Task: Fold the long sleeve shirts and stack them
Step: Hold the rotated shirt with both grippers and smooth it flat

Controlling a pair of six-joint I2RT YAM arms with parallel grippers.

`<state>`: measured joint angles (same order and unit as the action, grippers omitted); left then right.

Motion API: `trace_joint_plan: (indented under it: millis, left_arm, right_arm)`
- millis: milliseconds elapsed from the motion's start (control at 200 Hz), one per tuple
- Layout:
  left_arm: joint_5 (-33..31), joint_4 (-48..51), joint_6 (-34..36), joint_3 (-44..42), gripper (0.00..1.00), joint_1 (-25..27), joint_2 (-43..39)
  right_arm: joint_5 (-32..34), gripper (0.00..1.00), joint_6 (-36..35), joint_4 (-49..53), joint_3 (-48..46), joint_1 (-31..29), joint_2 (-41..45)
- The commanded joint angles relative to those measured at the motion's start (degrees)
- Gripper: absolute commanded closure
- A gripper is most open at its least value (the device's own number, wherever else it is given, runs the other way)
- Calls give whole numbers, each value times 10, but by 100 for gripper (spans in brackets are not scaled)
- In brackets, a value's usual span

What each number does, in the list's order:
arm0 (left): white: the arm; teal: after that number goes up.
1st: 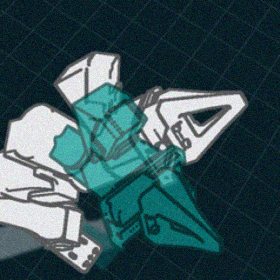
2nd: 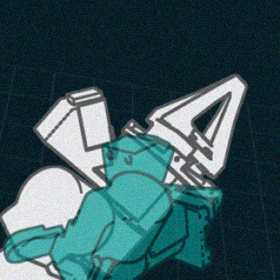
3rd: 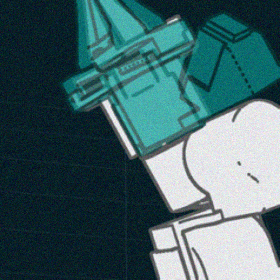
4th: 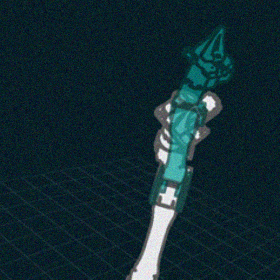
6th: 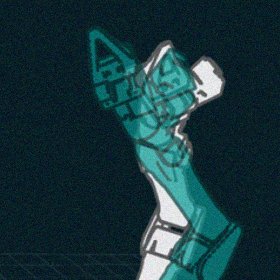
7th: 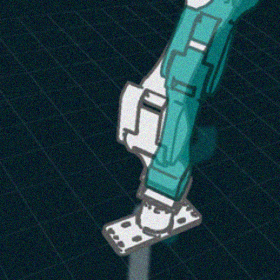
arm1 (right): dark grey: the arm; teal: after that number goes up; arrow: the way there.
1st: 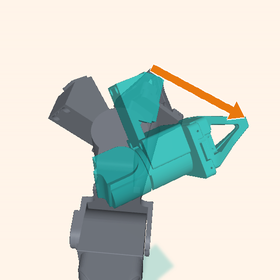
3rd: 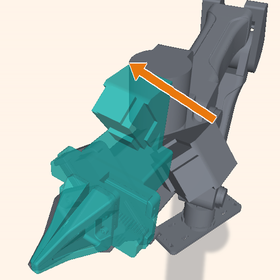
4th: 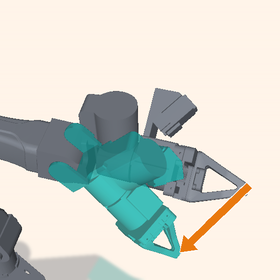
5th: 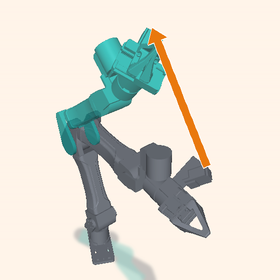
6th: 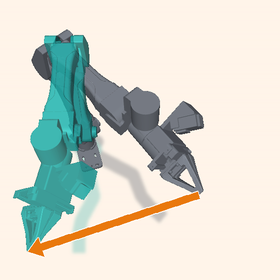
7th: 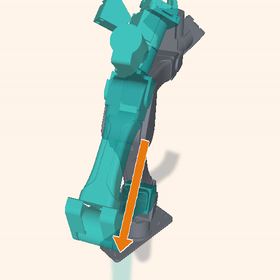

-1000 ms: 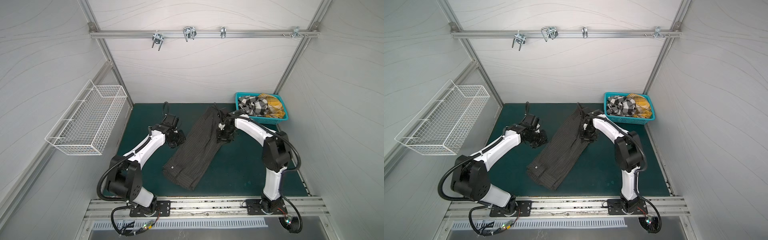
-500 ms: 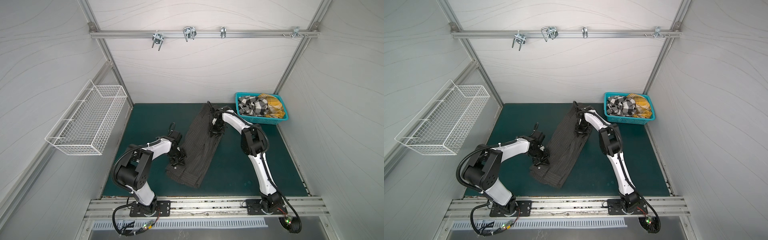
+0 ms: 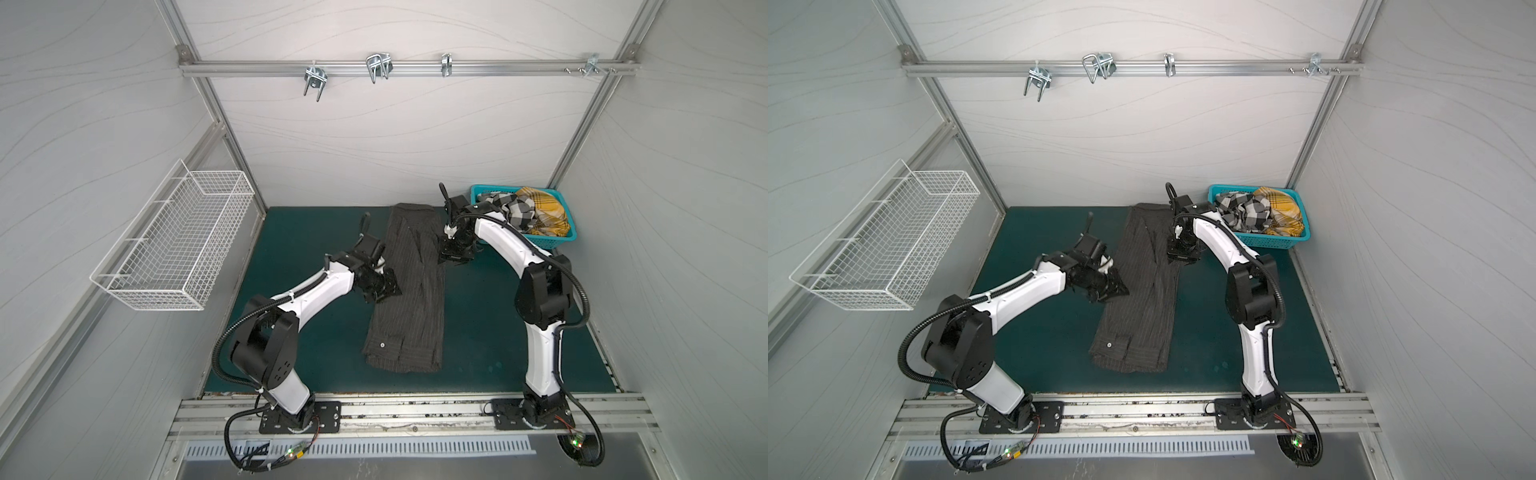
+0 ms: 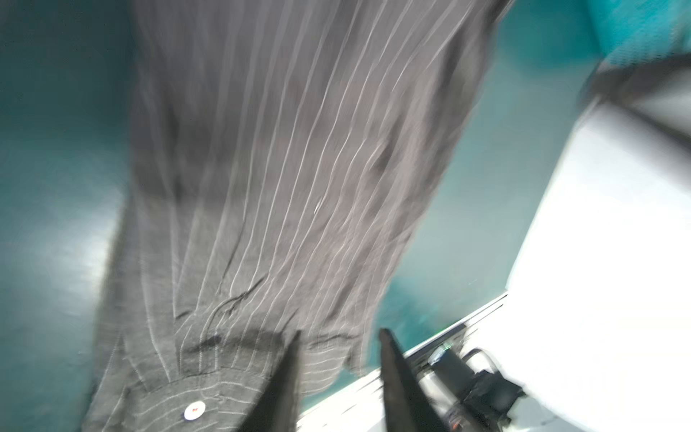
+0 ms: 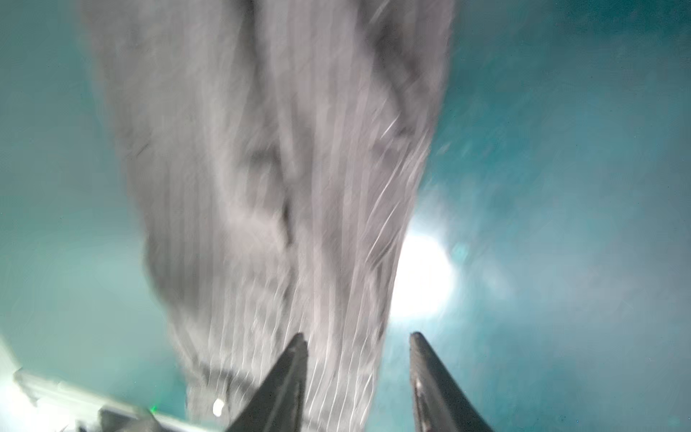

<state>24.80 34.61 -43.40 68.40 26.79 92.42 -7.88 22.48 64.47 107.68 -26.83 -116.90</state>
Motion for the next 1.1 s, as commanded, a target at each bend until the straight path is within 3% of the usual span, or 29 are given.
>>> trace_joint_plan:
  millis: [0,150,315,500,745,885,985,1096]
  left_arm:
    - [-8,38,16,-12,78,-16,9]
    - [31,-5,-3,-52,89,-16,39]
    - [46,-39,-18,-95,91,-6,53]
    - [36,-57,-20,-119,93,0,79]
    - [11,-67,-33,-114,93,3,126]
    - [24,-63,-37,-105,79,18,90]
    - [30,-25,-23,-92,71,23,33]
    - [-7,25,-1,-75,60,-1,-75]
  right_arm:
    - [-30,61,-3,-12,-45,-28,2]
    - [-49,73,4,-23,-34,-36,-49]
    - [-43,77,-2,-17,-3,-40,-114]
    - [-47,78,-9,-15,30,-36,-180]
    - [-49,74,-20,38,183,-31,-262]
    - [-38,68,-15,40,155,-32,-194]
    - [-21,53,-9,16,73,-30,-91]
    - [9,41,-4,5,-17,-24,13]
